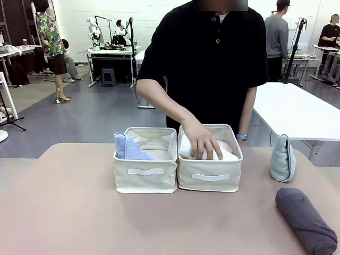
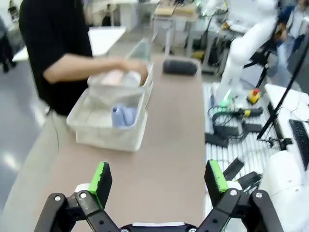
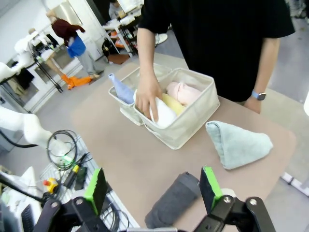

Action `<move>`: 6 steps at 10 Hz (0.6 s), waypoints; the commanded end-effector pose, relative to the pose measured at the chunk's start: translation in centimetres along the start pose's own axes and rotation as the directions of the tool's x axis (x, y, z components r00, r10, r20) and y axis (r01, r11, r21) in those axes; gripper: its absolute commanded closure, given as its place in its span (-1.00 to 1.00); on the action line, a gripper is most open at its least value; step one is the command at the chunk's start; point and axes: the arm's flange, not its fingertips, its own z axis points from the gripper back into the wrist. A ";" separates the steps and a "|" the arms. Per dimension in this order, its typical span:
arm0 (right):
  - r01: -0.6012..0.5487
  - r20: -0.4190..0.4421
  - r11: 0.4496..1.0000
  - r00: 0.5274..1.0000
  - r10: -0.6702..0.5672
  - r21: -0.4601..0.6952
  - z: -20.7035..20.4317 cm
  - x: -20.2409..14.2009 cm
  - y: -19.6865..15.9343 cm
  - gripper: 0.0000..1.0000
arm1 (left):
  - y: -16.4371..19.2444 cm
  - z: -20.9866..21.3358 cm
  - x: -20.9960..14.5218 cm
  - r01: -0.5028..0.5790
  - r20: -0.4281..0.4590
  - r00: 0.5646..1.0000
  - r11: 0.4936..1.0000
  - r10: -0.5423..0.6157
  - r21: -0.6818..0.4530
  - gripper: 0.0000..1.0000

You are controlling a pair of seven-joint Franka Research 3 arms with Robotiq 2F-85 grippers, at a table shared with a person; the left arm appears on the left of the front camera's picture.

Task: Sort the towels based on their folding style.
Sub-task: Pick up another triangle-folded towel from the table and place it in the left Fabric basket.

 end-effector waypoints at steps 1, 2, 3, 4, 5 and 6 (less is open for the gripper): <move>-0.012 0.018 1.000 1.000 0.012 0.015 0.0 0.1 0.1 -1.00 | 2.5 3.3 -0.8 0.054 0.104 0.994 0.991 -0.041 -0.122 -1.00; -0.012 0.018 1.000 1.000 0.012 0.015 0.0 0.1 0.1 -1.00 | 2.0 4.2 -1.4 0.080 0.144 0.988 0.988 -0.060 -0.135 -1.00; -0.012 0.018 1.000 1.000 0.012 0.015 0.0 0.1 0.1 -1.00 | 2.5 4.2 -1.5 0.064 0.104 0.993 0.991 -0.052 -0.115 -1.00; 0.000 0.000 1.000 1.000 0.000 0.000 0.0 0.0 0.0 -1.00 | 0.3 2.2 -1.4 0.048 0.119 0.992 0.995 -0.037 -0.091 -1.00; -0.185 -0.120 0.980 0.977 0.176 -0.068 1.0 0.7 6.1 -1.00 | 0.3 2.2 -1.4 0.048 0.119 0.992 0.995 -0.037 -0.091 -1.00; -0.288 -0.212 0.953 0.941 0.264 -0.090 0.2 2.1 9.8 -1.00 | 0.3 2.2 -1.4 0.048 0.119 0.992 0.995 -0.037 -0.091 -1.00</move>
